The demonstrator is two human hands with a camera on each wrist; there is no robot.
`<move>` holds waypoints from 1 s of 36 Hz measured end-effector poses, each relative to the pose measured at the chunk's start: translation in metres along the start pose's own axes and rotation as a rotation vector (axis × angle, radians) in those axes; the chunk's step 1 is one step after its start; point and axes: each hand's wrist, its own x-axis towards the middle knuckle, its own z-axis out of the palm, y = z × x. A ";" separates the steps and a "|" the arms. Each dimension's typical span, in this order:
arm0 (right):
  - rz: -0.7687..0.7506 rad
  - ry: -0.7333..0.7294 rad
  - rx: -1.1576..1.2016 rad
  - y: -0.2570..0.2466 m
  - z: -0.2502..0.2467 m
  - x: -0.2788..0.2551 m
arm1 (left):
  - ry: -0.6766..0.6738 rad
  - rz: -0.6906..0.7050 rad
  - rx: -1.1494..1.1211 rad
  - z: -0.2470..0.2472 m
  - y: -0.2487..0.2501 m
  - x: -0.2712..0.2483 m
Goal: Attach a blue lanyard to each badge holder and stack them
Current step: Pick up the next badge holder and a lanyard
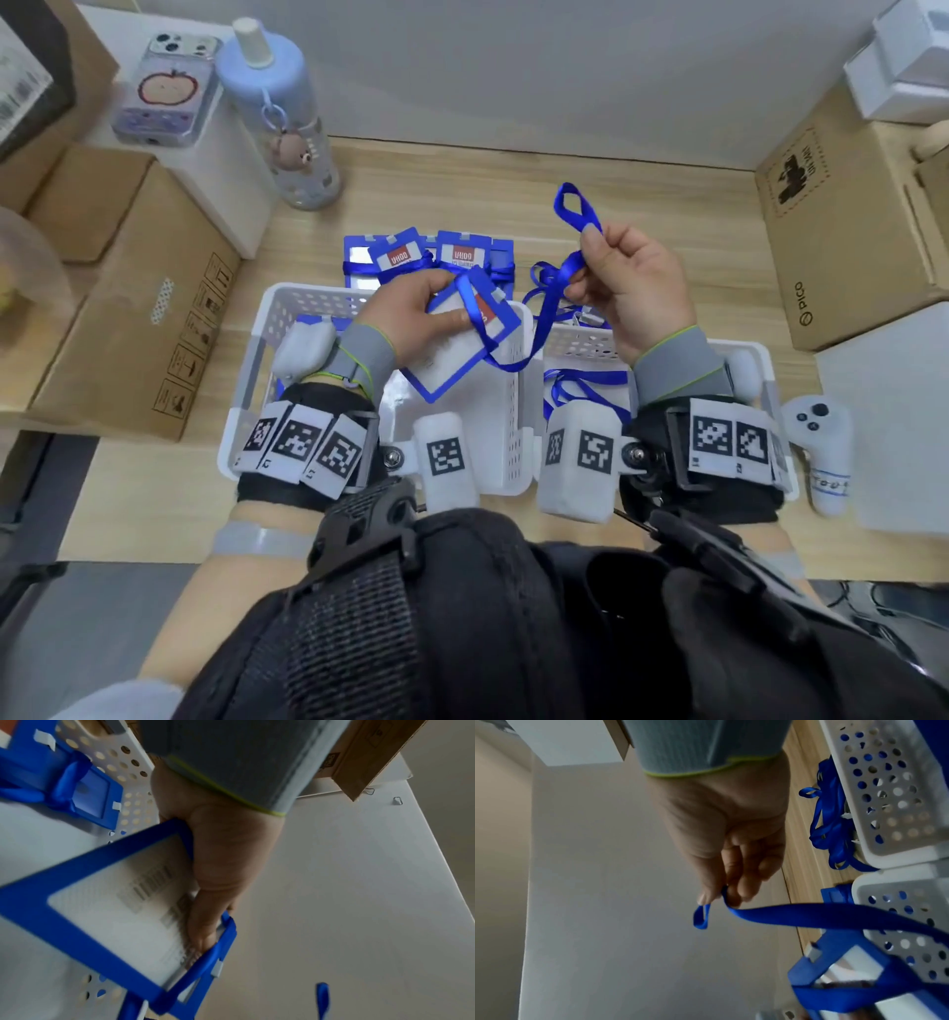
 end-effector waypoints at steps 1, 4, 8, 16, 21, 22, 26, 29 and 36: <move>0.025 -0.022 -0.030 0.002 0.001 0.000 | 0.006 -0.009 -0.005 0.000 -0.001 0.001; 0.084 -0.093 -0.153 0.008 0.002 -0.001 | 0.026 -0.028 -0.017 -0.001 0.002 0.001; 0.155 -0.167 -0.268 0.017 0.003 -0.002 | 0.035 -0.029 -0.062 -0.004 0.004 0.003; 0.241 -0.239 -0.462 0.030 0.004 -0.004 | 0.017 -0.014 -0.082 -0.009 0.002 0.003; 0.149 -0.208 -0.513 0.028 0.006 -0.005 | 0.002 -0.011 -0.101 -0.010 0.006 0.002; 0.139 -0.202 -0.496 0.026 0.008 -0.005 | -0.009 0.000 -0.103 -0.010 0.007 0.001; 0.134 -0.262 -0.414 0.020 0.014 -0.006 | -0.070 0.080 -0.172 -0.008 0.012 0.000; 0.138 -0.307 -0.366 0.019 0.017 -0.007 | -0.096 0.115 -0.240 -0.006 0.017 0.000; 0.209 -0.279 -0.332 0.020 0.017 -0.008 | -0.102 0.162 -0.310 -0.005 0.021 0.002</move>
